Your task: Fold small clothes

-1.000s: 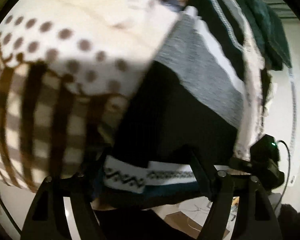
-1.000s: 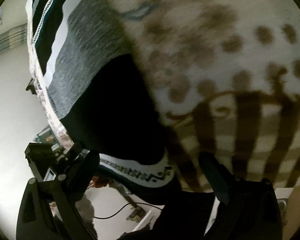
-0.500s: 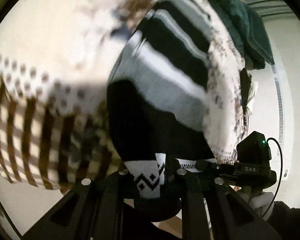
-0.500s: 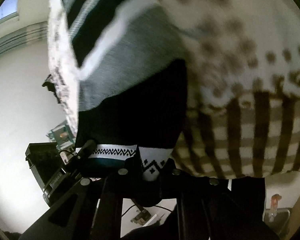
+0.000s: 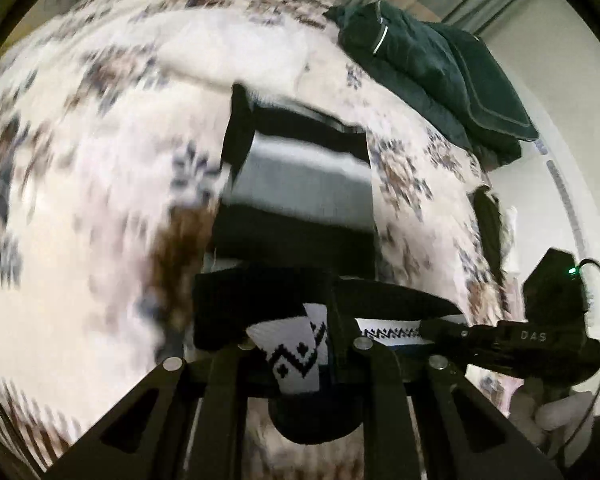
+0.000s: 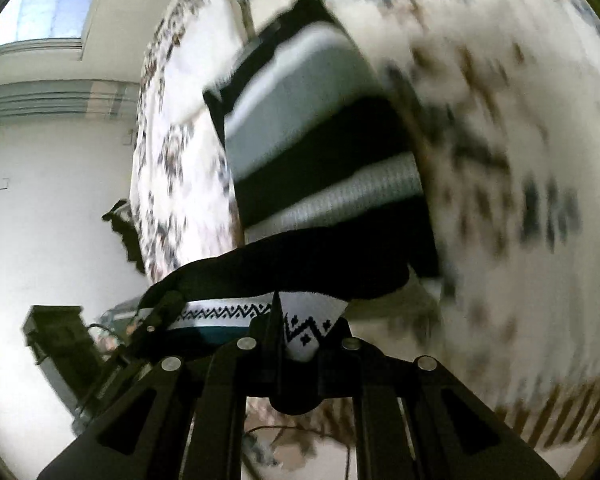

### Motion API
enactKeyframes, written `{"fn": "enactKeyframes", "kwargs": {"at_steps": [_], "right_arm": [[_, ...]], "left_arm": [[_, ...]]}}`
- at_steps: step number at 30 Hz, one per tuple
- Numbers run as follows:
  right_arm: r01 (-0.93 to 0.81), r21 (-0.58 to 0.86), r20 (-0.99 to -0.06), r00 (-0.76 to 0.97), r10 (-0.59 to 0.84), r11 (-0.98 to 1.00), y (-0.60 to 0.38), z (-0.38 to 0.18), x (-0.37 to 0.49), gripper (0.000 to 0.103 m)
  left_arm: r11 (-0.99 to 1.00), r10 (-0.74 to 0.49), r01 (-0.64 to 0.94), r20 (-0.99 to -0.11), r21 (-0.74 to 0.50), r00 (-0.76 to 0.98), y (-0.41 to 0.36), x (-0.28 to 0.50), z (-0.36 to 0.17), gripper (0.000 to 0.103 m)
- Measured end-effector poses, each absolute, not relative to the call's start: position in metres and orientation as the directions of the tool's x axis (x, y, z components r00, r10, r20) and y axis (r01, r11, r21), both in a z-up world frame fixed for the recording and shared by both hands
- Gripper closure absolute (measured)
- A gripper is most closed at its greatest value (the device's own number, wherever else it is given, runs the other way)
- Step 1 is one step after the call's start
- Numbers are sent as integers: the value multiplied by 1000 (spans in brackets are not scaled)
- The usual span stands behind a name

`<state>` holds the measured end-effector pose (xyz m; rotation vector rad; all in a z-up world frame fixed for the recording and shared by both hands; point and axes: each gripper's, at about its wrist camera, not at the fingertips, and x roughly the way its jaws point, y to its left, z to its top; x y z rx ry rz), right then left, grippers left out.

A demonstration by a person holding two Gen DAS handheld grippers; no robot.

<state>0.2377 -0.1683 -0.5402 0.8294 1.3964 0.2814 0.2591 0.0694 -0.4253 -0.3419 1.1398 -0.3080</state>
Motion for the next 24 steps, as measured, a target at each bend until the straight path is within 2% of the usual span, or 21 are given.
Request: {"fn": "enactKeyframes", "kwargs": {"at_steps": [12,15,17,19,21,22,23,24], "right_arm": [[308,546,-834,294,468,779,-158,-548,415,92],[300,528,-844,293,450,794,-153,-556,457,92],[317,523,-849,279,449,791,-154,-564,479,91],[356,536,-844,261,469,765,-159,-575,501,90],[388,568,-823,276,496,726,-167,-581,512,87],[403,584,-812,291,506,705,-172,-583,516,84],[410,605,-797,312,518,683,-176,-583,519,70],[412,615,-789,333,517,672,-179,-581,520,52]], "left_arm": [[938,-346,120,-849,-325,400,42,417,-445,91],[939,-340,88,-861,-332,380,42,453,-458,87],[924,-370,40,-865,-379,340,47,474,-473,85],[901,-407,-19,-862,-433,303,53,488,-486,77],[854,-474,-77,-831,-514,293,63,496,-496,60],[831,-501,-93,-811,-548,301,67,498,-498,43],[810,-518,-110,-791,-576,325,72,500,-497,32],[796,-526,-120,-775,-594,350,77,501,-495,31]]}}
